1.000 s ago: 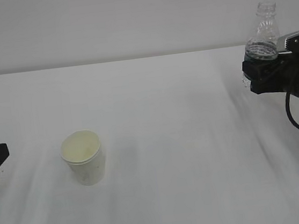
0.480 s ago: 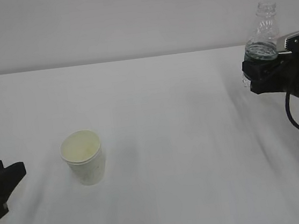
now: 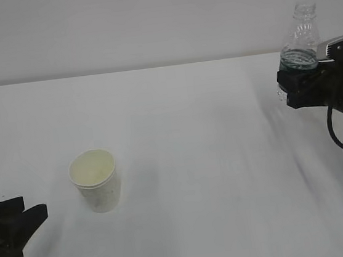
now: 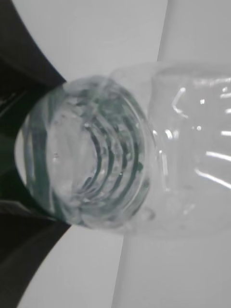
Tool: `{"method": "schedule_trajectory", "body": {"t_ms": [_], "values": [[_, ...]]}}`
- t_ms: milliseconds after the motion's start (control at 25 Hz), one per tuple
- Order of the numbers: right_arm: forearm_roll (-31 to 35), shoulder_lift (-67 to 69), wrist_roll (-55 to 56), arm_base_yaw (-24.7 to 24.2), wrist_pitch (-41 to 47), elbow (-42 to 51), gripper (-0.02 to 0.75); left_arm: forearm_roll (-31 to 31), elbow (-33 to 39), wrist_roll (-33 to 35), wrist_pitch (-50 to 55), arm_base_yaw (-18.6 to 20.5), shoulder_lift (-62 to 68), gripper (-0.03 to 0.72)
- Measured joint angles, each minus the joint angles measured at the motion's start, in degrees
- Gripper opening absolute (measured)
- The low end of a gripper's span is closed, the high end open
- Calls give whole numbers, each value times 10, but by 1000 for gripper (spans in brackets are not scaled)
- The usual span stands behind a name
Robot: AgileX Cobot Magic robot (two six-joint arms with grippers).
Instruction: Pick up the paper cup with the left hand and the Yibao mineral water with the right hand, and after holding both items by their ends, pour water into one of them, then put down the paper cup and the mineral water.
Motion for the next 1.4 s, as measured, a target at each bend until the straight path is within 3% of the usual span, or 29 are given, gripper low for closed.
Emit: {"method": "schedule_trajectory", "body": {"t_ms": [600,720,960,1400], "values": [[-16,0,1,0,0,0,444,41,0,58,-2,0,50,359],[-20,0,1,0,0,0,444,43,0,62,-2,0,50,407],[-23,0,1,0,0,0,444,43,0,62,-2,0,50,582],[-24,0,1,0,0,0,444,9,0,63,-4,0,50,565]]}}
